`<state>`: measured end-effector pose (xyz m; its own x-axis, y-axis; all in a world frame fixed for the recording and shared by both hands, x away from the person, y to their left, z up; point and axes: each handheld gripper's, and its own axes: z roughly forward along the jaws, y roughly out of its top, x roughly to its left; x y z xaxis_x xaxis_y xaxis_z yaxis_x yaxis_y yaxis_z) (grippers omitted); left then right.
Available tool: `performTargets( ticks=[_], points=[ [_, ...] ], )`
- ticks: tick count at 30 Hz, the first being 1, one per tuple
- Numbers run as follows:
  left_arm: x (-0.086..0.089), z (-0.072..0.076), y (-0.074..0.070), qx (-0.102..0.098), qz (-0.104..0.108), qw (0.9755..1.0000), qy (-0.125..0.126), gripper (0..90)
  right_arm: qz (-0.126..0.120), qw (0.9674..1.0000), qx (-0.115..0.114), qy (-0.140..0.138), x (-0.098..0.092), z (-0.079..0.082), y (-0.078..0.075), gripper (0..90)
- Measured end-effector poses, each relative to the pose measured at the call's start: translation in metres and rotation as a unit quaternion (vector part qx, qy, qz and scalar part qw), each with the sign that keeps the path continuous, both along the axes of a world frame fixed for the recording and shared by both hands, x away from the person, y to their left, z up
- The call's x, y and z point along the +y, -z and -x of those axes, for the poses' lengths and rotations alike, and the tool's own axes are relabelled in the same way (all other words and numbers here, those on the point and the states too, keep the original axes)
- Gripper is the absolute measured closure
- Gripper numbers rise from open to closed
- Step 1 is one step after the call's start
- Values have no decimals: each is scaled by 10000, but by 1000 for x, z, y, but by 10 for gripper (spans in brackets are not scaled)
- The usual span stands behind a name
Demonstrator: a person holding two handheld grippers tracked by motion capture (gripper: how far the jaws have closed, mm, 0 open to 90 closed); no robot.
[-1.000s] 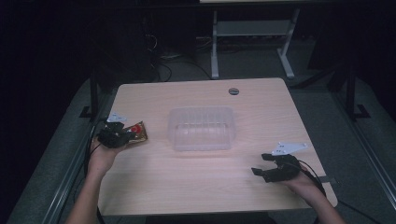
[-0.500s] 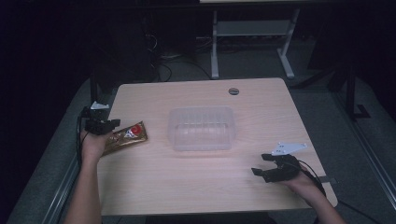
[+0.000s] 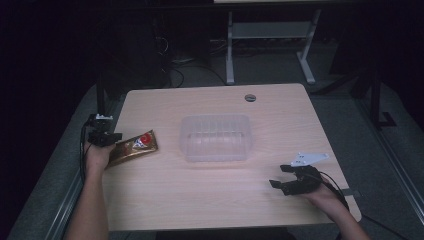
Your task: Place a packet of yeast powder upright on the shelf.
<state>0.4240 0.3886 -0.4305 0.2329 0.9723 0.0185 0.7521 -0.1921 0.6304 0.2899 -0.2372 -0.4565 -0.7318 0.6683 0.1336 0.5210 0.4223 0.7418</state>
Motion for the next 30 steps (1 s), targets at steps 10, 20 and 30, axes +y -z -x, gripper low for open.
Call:
performTargets(
  ticks=[10,20,30],
  points=[
    [-5,12,15,173,63,9997,176,898,11,10000,-33,-21,0,0,0,255],
    [-22,31,14,287,56,9978,602,898,13,10000,-27,-8,1,0,-1,255],
    [-33,51,-2,117,29,9957,914,897,12,10000,-56,-8,0,1,-3,255]
  ],
)
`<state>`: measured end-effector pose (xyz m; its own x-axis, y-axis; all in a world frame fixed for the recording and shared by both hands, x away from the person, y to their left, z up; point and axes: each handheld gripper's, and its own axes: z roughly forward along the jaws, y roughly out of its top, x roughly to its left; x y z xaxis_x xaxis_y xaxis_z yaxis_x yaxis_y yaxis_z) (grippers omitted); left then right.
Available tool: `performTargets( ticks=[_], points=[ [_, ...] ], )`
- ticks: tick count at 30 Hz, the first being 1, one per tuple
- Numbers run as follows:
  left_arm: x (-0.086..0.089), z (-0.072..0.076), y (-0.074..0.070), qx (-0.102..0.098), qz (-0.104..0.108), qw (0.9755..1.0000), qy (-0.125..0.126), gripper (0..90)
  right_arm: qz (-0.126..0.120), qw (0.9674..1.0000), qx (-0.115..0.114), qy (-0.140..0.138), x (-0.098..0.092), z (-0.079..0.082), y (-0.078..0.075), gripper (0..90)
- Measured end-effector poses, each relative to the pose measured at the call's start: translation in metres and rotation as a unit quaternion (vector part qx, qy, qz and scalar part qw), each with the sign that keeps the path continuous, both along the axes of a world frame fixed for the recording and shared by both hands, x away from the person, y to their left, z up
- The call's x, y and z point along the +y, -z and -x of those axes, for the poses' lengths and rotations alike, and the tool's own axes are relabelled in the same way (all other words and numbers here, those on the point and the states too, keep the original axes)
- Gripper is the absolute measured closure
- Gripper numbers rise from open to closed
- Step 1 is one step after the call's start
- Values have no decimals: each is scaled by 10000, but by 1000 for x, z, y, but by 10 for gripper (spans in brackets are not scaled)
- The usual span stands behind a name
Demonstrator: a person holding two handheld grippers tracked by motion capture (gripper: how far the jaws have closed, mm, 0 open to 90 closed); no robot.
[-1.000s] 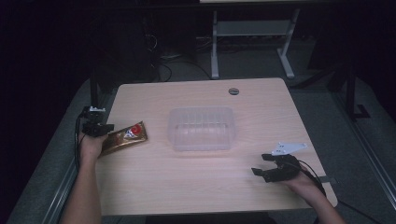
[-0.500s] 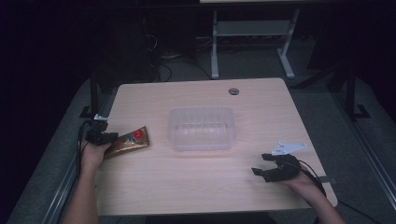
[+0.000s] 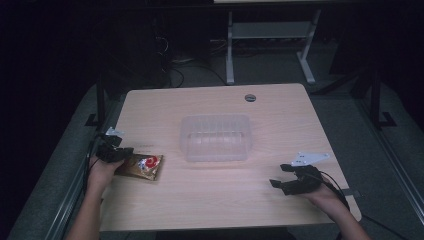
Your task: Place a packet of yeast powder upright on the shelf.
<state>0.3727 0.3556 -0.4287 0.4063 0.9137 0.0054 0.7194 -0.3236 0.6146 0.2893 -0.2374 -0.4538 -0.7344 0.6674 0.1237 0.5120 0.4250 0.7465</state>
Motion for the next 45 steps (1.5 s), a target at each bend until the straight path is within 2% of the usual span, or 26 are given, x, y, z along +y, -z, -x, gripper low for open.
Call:
performTargets(
  ticks=[2,5,12,15,22,26,35,41,45],
  points=[
    [3,2,-4,-77,14,10000,-44,898,-12,10000,-8,-8,0,0,0,255],
    [11,13,-11,-141,169,9997,-126,898,-9,10000,5,7,0,0,0,255],
    [12,35,-7,-16,198,9998,17,897,13,10000,-7,-18,1,0,0,255],
    [11,35,1,81,315,9995,39,897,25,10000,-9,-40,2,0,0,255],
    [8,31,12,259,270,9992,117,898,33,10000,-10,-44,1,0,0,256],
    [7,30,16,373,477,9980,174,898,36,10000,3,-42,1,0,1,256],
    [-17,31,19,526,645,9949,565,899,60,10000,12,-64,4,0,1,256],
    [-34,36,18,640,641,9919,886,899,41,10000,-17,-54,2,0,0,256],
    [-47,40,18,696,646,9895,1091,899,17,10000,54,-29,2,0,0,260]
  ],
)
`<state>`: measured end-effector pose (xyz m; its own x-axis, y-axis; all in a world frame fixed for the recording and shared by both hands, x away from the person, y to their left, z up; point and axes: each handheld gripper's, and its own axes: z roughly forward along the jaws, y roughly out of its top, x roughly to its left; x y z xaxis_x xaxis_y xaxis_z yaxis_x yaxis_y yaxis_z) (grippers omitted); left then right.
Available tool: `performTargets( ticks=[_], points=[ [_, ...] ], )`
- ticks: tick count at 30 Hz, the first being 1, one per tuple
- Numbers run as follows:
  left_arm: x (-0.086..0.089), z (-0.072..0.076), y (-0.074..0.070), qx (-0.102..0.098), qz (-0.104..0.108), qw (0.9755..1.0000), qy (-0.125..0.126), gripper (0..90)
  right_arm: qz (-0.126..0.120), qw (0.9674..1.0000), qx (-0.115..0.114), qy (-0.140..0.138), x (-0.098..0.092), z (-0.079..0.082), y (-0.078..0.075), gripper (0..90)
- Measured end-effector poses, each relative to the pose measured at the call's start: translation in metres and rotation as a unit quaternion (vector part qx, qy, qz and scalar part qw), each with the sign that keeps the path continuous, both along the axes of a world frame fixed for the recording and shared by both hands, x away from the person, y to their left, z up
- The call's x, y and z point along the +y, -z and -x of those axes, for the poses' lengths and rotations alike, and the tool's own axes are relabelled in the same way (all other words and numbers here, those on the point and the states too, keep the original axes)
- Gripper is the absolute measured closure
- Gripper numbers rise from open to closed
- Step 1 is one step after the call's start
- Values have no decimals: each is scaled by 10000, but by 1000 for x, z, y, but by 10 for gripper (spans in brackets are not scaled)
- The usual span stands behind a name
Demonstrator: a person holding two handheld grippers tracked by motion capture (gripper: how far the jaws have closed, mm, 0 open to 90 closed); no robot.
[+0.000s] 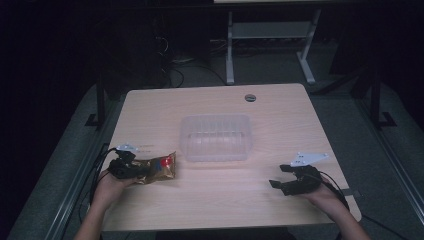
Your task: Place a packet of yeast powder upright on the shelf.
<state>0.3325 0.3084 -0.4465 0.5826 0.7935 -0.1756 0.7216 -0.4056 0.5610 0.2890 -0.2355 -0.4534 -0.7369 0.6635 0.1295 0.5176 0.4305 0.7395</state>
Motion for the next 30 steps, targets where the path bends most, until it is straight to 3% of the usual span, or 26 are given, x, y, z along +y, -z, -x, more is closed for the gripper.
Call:
performTargets(
  ticks=[5,12,21,25,30],
  points=[
    [-18,6,-1,34,-58,9995,309,899,-17,10000,37,-19,0,0,-1,262],
    [-48,20,-1,142,16,9975,692,899,7,10000,5,1,0,0,-1,262],
    [-89,28,-1,190,100,9953,947,899,6,10000,16,11,2,1,-2,261],
    [-107,30,0,224,217,9939,1058,899,2,10000,21,11,2,1,-2,261],
    [-130,31,1,333,317,9904,1307,899,-11,9999,98,-26,2,1,-2,260]
  ],
)
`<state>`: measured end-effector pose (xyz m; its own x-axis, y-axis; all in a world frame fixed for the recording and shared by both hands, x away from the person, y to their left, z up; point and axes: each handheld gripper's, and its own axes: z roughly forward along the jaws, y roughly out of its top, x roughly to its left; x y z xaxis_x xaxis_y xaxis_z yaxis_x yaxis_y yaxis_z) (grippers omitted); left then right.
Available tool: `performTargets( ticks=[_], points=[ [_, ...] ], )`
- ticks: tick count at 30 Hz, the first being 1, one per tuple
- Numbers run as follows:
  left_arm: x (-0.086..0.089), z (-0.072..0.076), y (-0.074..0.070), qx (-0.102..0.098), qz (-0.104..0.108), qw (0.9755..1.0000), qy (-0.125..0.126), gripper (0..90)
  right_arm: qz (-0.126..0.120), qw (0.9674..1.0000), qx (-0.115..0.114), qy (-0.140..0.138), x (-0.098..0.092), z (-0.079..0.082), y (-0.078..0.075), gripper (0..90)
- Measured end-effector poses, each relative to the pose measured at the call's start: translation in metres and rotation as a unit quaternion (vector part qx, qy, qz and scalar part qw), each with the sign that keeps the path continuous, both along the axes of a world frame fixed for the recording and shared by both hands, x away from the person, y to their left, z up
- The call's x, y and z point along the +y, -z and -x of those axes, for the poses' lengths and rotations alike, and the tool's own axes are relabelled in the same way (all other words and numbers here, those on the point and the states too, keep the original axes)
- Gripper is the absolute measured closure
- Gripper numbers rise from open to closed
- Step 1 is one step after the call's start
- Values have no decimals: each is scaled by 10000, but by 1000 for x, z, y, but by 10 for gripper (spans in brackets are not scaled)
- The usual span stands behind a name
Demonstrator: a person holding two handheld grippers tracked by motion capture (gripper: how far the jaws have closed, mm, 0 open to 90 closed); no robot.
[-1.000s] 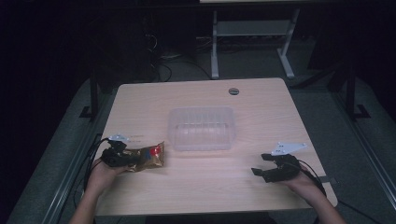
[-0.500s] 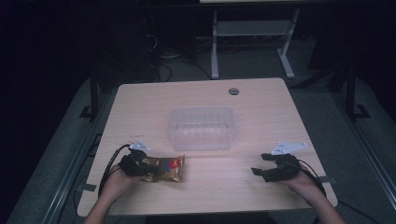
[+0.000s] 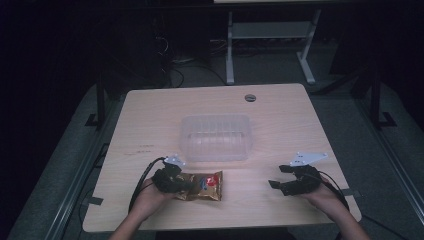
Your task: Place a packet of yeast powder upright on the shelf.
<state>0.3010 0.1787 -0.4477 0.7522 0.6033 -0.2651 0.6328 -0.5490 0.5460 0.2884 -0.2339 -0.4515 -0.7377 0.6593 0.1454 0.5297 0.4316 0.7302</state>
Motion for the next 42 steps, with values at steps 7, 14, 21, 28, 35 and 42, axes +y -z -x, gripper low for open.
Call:
performTargets(
  ticks=[7,14,21,28,35,42],
  points=[
    [-30,2,2,51,125,9997,193,899,-168,9994,308,-79,2,0,0,267],
    [-59,3,4,22,238,9990,371,899,-488,9974,514,-141,6,2,-4,253],
    [-88,2,8,-52,394,9983,431,899,-608,9944,796,-329,21,2,-3,232],
    [-104,3,12,-130,565,9975,403,899,-617,9912,1125,-334,32,-2,3,222],
    [-103,3,13,-134,616,9972,408,900,-733,9858,1489,-270,41,-9,12,233],
    [-103,6,14,-233,627,9969,405,899,-898,9796,1761,-355,50,-15,18,308]
  ],
)
